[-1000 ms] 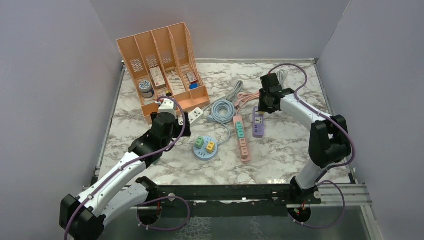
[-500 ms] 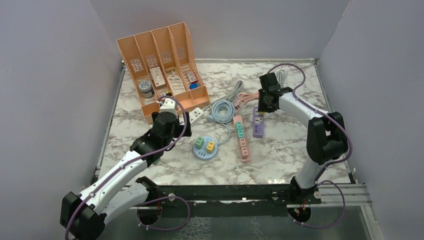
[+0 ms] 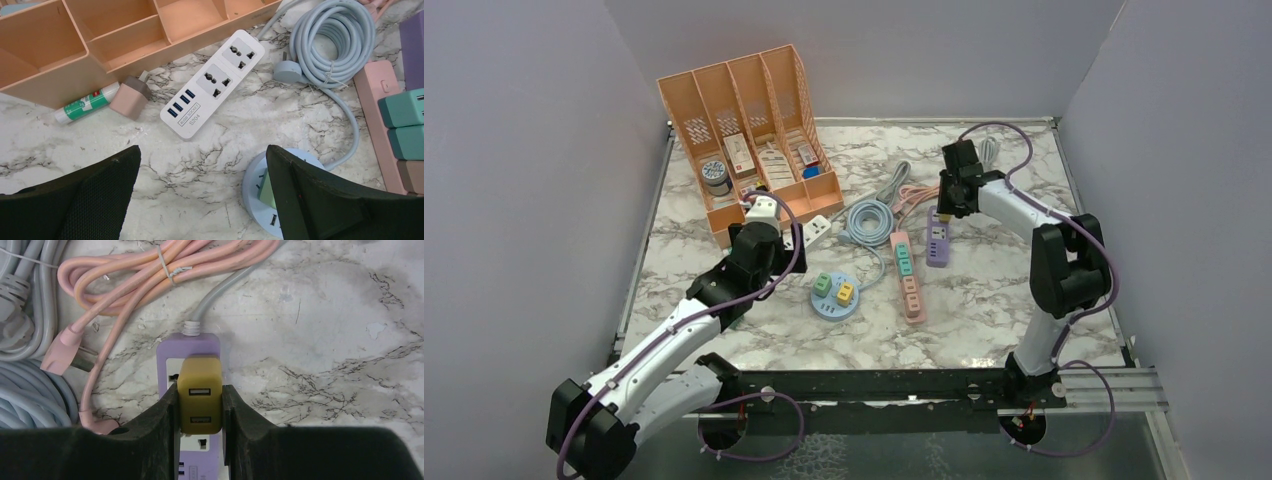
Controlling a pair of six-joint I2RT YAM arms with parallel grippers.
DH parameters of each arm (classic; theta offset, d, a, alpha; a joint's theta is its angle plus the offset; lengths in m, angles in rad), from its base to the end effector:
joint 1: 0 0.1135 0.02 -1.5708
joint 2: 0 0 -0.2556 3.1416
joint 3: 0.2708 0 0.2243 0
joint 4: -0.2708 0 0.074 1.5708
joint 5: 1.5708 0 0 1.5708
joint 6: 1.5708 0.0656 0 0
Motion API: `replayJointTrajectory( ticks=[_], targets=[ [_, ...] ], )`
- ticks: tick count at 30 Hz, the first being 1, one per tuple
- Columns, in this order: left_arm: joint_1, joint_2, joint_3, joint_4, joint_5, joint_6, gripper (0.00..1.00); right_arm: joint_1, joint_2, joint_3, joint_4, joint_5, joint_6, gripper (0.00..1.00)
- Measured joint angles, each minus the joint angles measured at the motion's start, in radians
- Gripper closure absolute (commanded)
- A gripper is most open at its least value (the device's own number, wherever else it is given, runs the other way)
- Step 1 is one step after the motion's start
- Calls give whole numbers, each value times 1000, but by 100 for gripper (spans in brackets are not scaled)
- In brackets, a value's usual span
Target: Insert the plug
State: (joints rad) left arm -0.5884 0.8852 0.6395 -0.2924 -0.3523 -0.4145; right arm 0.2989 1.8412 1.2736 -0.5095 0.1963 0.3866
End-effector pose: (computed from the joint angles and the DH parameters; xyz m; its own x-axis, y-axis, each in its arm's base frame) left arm 0.1779 -0.0915 0.2475 -0.5008 -0.1203 -0.8572 0.0796 0.9797 -0.1839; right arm 0.3558 0.0962 0.1724 -0.8550 0.1235 -0.5037 0.1316 0.9911 0.0196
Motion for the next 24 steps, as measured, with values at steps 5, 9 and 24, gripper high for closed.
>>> replayJointTrajectory(
  ticks=[5,9,24],
  targets=[
    [5,43,15,-1,0,5,2,0,18,5,31,2,0,99],
    [5,64,30,-1,0,6,2,0,38,26,35,12,0,99],
    [24,70,35,-4,-8,7,1,-4,25,71,-1,-5,-4,60]
  ],
)
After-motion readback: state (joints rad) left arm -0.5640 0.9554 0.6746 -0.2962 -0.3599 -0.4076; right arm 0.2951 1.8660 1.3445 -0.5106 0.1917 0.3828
